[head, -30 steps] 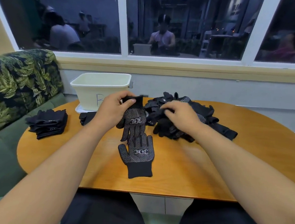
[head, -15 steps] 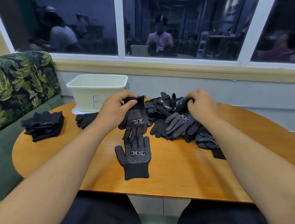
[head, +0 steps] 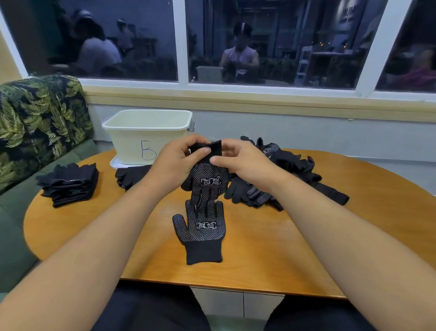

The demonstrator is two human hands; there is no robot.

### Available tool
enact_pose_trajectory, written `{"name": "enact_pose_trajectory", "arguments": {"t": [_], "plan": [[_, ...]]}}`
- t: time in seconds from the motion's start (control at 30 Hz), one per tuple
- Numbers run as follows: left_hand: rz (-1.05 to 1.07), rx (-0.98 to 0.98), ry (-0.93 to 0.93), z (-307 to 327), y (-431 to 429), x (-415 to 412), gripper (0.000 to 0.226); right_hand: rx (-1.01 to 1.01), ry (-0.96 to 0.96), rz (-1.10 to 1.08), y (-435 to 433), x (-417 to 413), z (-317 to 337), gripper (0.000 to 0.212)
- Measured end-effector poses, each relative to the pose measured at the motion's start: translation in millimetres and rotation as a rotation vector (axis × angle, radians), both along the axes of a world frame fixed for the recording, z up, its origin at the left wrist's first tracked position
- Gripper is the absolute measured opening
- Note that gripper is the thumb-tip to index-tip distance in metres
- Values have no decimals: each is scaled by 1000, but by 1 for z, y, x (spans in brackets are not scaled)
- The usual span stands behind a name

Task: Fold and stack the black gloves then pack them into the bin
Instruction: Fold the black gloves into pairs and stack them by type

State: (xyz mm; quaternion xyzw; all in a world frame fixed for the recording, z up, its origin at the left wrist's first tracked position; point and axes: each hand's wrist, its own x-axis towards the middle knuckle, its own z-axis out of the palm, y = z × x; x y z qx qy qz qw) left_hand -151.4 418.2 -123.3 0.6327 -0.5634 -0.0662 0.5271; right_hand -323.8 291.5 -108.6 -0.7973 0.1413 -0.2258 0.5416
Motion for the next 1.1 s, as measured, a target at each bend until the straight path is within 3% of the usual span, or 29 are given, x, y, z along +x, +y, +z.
{"name": "enact_pose_trajectory", "arguments": {"t": [0.2,0.3,0.47,0.63,0.8,1.0,1.1], "plan": [[-37,23,260,-9,19,9,37,38,-90,-93,-2,17,-6,22],[-4,108,228,-20,28,22,39,20,-100,-136,-6,24,-6,18],[139,67,98,-26,39,30,20,43,-136,-160,-1,29,-4,10],[225,181,-24,-55,60,21,21,-15,-54,-140,20,11,-31,13],[262,349,-88,-97,105,-5,18,-174,114,-22,50,-20,-85,26],[256,331,-85,-107,122,-25,22,-442,235,28,71,-55,-116,43],[258,396,-86,-112,123,-29,31,-586,252,46,74,-55,-123,39]]}}
